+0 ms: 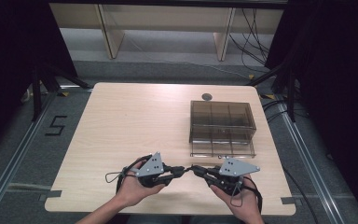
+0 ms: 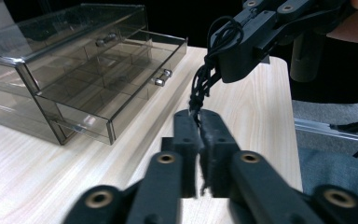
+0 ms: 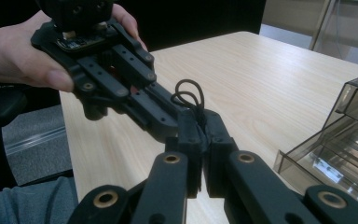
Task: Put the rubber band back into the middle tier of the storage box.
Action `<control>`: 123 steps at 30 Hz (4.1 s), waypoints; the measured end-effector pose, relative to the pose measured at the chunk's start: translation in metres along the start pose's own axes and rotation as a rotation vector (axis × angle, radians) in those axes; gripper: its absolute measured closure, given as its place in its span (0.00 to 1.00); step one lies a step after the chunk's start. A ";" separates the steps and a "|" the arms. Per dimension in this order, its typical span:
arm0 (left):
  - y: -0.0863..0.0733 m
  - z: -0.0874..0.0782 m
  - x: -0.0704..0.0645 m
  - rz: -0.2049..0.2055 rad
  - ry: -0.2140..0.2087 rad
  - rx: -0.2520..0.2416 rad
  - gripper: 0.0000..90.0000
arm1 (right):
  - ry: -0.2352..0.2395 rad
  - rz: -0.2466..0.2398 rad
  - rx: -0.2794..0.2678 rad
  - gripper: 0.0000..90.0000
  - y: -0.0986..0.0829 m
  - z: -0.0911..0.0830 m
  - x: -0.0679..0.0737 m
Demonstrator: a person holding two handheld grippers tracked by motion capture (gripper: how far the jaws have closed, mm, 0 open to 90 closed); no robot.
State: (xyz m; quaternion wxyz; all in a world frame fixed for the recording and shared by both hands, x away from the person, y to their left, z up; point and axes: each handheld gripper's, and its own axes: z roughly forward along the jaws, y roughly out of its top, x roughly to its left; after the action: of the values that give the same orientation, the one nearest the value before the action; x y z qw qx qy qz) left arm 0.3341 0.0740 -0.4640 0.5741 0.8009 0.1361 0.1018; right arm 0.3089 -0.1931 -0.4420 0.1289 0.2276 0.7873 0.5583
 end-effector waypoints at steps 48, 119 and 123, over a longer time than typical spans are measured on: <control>-0.076 -0.065 0.044 -0.204 0.359 -0.111 0.36 | -0.044 -0.024 1.035 0.98 0.052 -0.055 -0.085; -0.082 -0.059 0.042 -0.177 0.374 -0.107 0.35 | -0.076 0.046 1.288 0.98 0.061 -0.032 -0.138; -0.082 -0.059 0.042 -0.177 0.373 -0.108 0.35 | -0.074 0.043 1.284 0.98 0.065 -0.031 -0.142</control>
State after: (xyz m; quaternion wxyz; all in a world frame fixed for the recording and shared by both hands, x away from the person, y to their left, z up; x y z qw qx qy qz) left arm 0.3466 0.1653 -0.5223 0.5877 0.7213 0.3042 0.2046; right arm 0.4310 -0.2721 -0.3777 -0.0169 0.2942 0.9551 -0.0299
